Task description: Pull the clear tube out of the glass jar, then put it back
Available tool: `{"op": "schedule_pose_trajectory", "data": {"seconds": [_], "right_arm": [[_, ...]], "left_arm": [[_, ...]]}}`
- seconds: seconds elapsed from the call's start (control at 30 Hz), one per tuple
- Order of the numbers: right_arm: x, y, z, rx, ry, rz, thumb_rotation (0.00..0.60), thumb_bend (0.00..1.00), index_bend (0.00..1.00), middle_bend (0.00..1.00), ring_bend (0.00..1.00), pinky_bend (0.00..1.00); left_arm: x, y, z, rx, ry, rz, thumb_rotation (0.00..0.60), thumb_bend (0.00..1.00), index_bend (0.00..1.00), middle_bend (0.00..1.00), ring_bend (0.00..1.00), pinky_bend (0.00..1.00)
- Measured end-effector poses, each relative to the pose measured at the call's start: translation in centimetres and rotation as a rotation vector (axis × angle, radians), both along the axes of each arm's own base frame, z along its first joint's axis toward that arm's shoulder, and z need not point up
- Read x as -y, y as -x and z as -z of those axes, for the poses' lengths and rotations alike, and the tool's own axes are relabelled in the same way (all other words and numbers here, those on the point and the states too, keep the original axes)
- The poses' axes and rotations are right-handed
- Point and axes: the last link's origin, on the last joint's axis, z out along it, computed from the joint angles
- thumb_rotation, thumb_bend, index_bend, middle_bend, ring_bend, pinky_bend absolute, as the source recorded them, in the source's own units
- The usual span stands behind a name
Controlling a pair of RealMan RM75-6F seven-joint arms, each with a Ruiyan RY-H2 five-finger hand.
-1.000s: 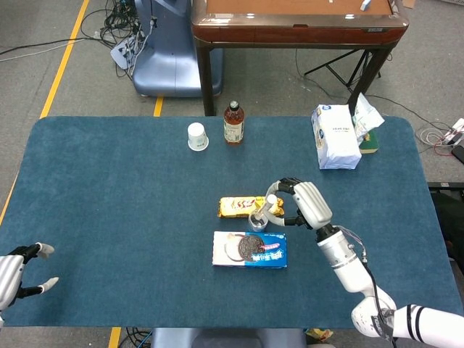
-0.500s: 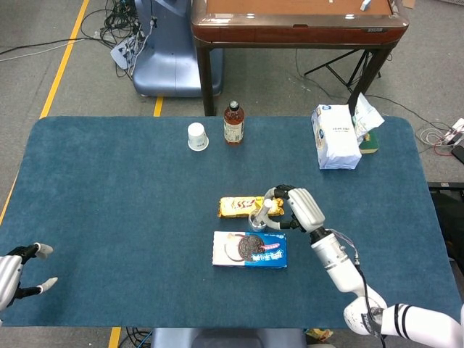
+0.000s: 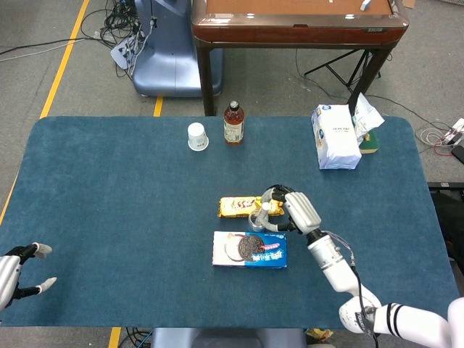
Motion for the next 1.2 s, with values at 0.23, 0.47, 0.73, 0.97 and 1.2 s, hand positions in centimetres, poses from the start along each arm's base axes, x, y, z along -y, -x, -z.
{"op": "schedule_pose_trajectory", "data": {"seconds": [0.23,0.47,0.73,0.97,1.2], "right_arm": [[0.1,0.1,0.5,-0.011,-0.007,0.001,0.6,0.48,0.67,0.39,0.22,0.25],[0.2,0.2,0.8,-0.024,-0.012,0.002,0.6,0.44,0.67,0.38,0.21,0.24],[0.1,0.3,1.1,-0.042,-0.023,0.002,0.6,0.4,0.67,0.35,0.19,0.23],[0.1,0.3,1.1,-0.056,-0.034,0.003,0.6,0.33,0.58,0.33,0.17,0.22],[0.0,0.3,1.2,-0.053,-0.04,0.005,0.6,0.17,0.45,0.31,0.15,0.21]], "left_arm": [[0.0,0.0,-0.1,0.002,-0.001,0.001,0.6,0.14,0.39,0.46,0.39,0.6],[0.1,0.0,-0.3,0.005,-0.009,-0.001,0.6,0.14,0.39,0.46,0.39,0.6],[0.1,0.0,-0.3,0.005,-0.008,-0.001,0.6,0.14,0.39,0.46,0.39,0.6],[0.1,0.0,-0.3,0.003,-0.009,0.0,0.6,0.14,0.39,0.46,0.39,0.6],[0.1,0.0,-0.3,0.001,-0.008,0.0,0.6,0.14,0.39,0.46,0.39,0.6]]}}
